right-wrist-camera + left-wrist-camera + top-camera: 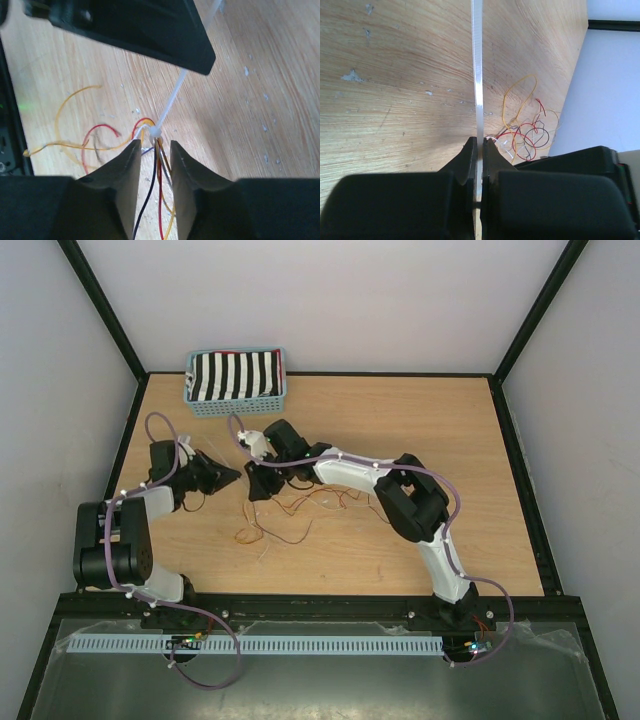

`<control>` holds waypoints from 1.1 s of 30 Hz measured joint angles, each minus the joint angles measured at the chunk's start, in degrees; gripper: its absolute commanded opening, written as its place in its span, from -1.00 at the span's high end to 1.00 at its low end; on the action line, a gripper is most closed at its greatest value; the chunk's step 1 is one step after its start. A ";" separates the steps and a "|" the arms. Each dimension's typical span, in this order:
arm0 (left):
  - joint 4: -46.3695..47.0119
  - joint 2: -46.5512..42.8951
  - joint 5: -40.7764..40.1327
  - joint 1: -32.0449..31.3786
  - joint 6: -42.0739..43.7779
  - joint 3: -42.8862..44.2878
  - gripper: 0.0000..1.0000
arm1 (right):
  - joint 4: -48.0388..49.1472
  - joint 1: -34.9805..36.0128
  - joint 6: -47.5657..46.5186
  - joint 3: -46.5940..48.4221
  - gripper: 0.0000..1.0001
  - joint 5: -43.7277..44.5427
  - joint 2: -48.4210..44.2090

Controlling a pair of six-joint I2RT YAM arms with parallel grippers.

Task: Zip-tie the wires
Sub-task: Place the ribbon at the center of the board.

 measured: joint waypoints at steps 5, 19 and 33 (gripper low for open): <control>0.98 0.00 -0.35 0.00 0.76 0.00 1.00 | -1.03 -0.02 2.08 4.31 -0.22 -1.31 0.02; 0.92 2.62 -1.95 0.00 2.89 -0.52 0.12 | 0.31 -3.78 1.70 -7.63 -0.45 4.92 -10.60; -3.19 -1.05 -4.44 2.67 5.70 -1.42 -0.98 | 10.73 -22.21 1.01 -35.26 -1.00 18.25 -43.23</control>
